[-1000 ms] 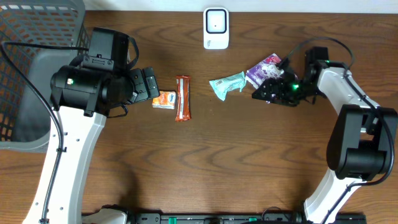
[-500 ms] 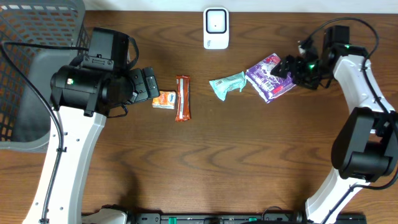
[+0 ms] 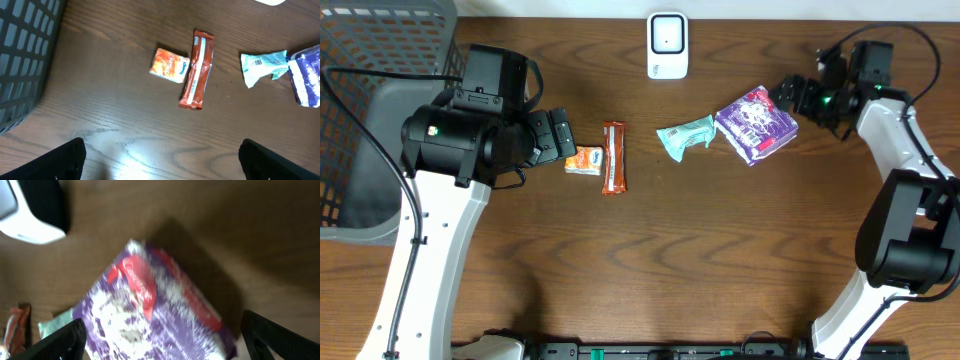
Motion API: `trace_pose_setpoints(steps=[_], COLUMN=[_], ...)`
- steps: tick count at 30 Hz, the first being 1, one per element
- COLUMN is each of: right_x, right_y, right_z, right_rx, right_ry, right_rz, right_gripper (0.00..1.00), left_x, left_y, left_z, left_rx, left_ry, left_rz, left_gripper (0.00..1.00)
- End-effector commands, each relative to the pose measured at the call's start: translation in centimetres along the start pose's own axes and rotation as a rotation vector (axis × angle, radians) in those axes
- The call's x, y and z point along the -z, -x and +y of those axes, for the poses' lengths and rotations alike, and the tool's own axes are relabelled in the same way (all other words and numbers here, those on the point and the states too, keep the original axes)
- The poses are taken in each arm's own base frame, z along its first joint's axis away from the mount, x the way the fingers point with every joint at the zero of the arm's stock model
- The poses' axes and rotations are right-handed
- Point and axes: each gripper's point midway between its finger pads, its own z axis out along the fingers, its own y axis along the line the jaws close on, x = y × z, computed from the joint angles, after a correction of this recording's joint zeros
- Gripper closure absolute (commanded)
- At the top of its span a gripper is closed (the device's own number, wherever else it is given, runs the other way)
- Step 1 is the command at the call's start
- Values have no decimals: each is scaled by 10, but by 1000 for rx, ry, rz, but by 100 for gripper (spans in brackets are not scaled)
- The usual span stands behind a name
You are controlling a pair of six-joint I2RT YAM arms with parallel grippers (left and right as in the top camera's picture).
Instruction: Scan the item barcode
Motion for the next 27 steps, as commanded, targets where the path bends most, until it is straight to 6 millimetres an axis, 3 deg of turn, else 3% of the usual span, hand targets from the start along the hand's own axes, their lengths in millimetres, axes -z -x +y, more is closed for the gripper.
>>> trace_pose_setpoints(steps=[1, 7, 12, 15, 19, 24, 27], right_x=[-15, -11, 12, 32, 51, 59, 54], right_y=[-25, -68, -101, -111, -91, -36, -16], right_z=[6, 20, 39, 46, 56, 32, 25], right_rx=[13, -8, -86, -112, -53, -70, -48], right_ry=[12, 86, 162, 150, 143, -2, 6], right_rz=[64, 228, 369, 415, 318, 79, 6], right_gripper=[5, 9, 18, 18, 16, 14, 12], left_x=[4, 4, 4, 4, 4, 4, 4], left_y=[4, 4, 4, 4, 4, 4, 4], left_z=[1, 1, 1, 1, 1, 1, 1], left_rx=[-6, -6, -6, -6, -6, -6, -6], left_ry=[0, 0, 0, 0, 0, 0, 0], left_rz=[-16, -16, -16, -16, -16, -16, -16], left_gripper=[2, 2, 2, 2, 2, 2, 2])
